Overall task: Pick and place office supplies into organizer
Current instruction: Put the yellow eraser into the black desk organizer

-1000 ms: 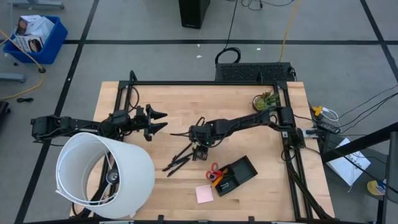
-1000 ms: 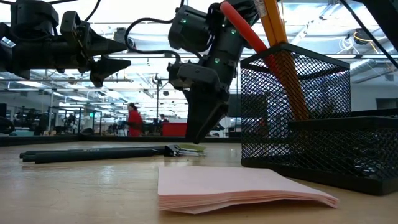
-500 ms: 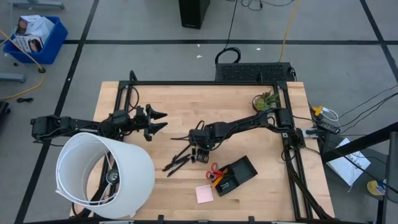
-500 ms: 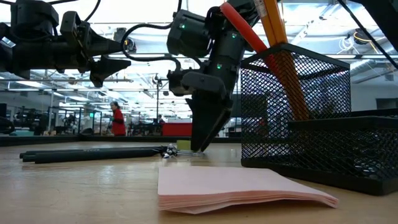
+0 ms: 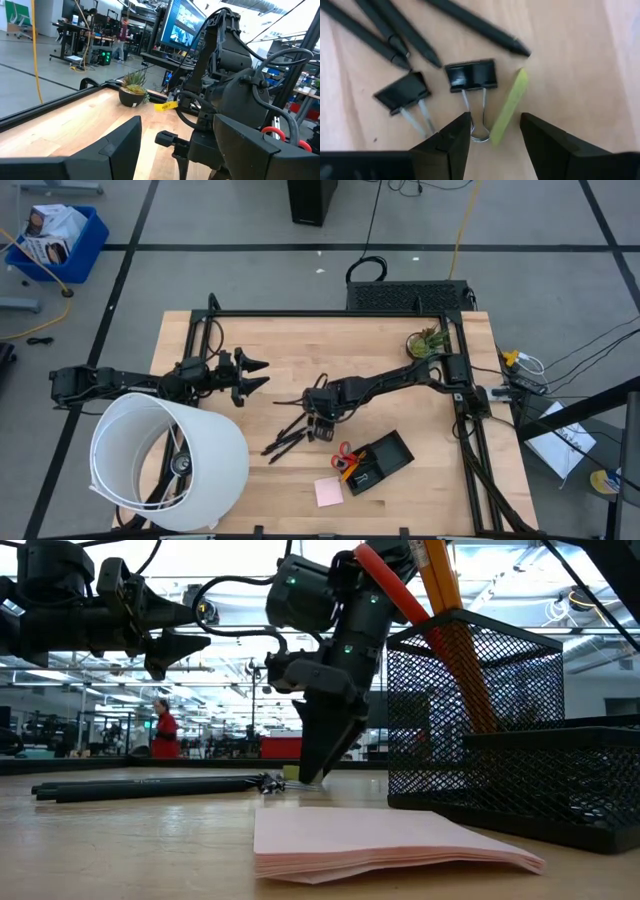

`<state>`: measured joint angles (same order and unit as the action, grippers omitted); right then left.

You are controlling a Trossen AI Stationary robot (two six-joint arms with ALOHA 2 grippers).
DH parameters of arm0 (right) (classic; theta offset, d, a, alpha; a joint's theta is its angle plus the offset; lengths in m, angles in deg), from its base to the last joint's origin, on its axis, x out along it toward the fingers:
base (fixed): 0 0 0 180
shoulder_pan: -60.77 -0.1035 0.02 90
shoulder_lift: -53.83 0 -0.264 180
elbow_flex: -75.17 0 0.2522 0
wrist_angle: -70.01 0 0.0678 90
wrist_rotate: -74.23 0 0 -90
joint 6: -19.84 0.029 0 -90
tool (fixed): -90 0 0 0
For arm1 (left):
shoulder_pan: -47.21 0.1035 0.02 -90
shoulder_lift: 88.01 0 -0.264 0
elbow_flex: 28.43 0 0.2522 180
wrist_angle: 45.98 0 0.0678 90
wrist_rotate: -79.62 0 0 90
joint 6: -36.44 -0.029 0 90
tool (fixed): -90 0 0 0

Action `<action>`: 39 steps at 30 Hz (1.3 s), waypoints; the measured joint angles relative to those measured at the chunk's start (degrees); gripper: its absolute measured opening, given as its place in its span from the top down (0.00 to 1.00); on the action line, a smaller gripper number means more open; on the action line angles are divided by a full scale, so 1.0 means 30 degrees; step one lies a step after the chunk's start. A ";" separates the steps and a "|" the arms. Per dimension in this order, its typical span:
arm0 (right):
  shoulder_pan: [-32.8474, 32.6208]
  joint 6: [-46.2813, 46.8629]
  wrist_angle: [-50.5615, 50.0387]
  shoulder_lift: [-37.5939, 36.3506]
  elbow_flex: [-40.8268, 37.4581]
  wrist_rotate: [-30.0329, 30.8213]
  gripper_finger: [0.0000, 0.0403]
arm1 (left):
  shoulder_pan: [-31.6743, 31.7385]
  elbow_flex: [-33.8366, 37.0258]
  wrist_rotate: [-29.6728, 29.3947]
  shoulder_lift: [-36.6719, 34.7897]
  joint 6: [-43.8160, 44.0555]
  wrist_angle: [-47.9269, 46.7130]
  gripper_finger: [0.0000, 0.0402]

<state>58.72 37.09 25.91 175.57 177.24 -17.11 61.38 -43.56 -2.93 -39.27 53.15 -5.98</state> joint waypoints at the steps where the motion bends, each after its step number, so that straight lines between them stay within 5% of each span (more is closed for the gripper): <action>1: 0.0070 -0.0005 0.0142 0.0005 0.0000 0.0103 0.58 | -0.0007 0.0000 0.0000 0.0000 -0.0003 0.0000 0.37; 14: 0.0213 0.1803 0.0907 0.0026 -0.0029 0.1512 0.59 | -0.0006 0.0000 0.0000 0.0002 0.0000 0.0000 0.37; 39: 0.0156 0.3515 0.1034 0.0026 -0.0022 0.2583 0.97 | 0.0000 0.0000 0.0000 -0.0002 0.0000 -0.0002 0.37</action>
<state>59.19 47.63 29.01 175.65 177.18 -9.36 61.38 -43.56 -2.93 -39.27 53.15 -5.99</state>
